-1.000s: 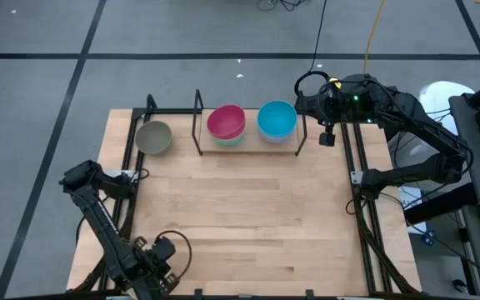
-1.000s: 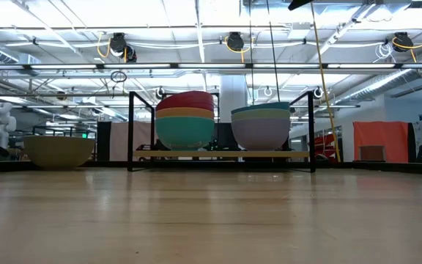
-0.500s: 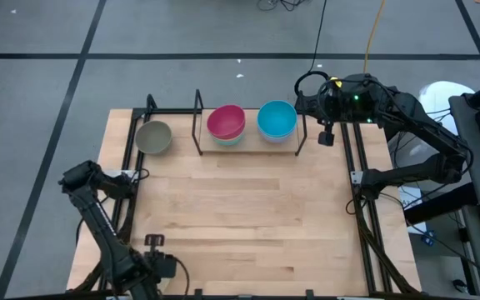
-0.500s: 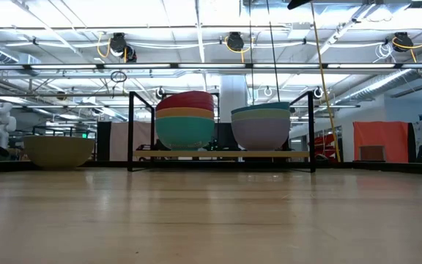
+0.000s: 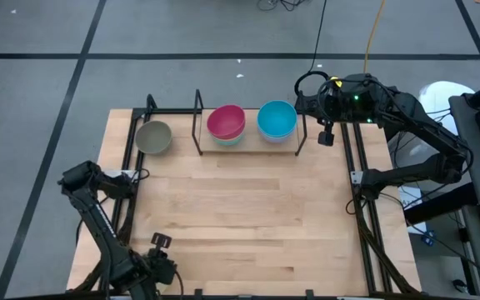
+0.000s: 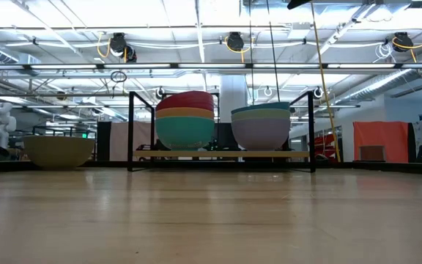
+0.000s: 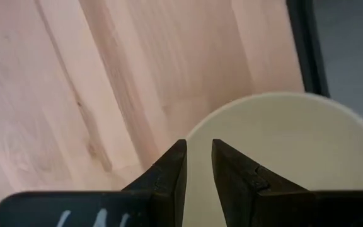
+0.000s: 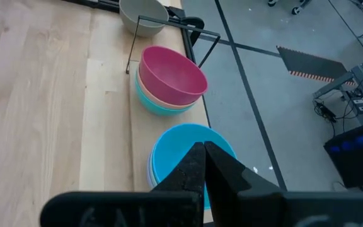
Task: Place and stack bowls onto a shelf
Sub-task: Stack the brown bowl on top of the red bowl on the shelf
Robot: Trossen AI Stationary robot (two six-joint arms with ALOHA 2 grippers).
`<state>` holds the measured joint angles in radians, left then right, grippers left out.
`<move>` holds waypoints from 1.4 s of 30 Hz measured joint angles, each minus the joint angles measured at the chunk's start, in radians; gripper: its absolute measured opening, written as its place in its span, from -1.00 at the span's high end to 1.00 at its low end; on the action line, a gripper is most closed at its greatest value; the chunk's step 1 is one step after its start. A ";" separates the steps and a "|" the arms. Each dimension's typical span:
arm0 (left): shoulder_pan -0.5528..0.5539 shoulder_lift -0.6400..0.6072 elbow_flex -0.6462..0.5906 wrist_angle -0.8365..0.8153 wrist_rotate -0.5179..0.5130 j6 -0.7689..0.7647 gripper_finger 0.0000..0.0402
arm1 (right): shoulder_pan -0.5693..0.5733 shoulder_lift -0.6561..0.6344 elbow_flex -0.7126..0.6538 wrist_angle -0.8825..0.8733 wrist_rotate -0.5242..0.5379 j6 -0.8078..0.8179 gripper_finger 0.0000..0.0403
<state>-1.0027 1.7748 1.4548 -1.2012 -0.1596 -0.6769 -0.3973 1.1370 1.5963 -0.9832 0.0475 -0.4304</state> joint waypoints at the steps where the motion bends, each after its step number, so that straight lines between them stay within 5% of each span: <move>1: 0.000 0.000 -0.014 0.011 0.002 0.002 0.60 | 0.000 0.000 0.000 0.000 0.000 0.001 1.00; 32: 0.022 0.000 -0.135 0.064 0.029 0.171 0.60 | 0.000 0.000 0.000 -0.001 0.000 0.052 1.00; 42: 0.027 0.001 -0.250 0.286 0.065 0.145 0.60 | 0.000 0.000 0.000 -0.001 -0.001 0.051 1.00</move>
<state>-0.9752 1.7756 1.2053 -0.9155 -0.0942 -0.5318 -0.3973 1.1370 1.5963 -0.9846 0.0469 -0.3794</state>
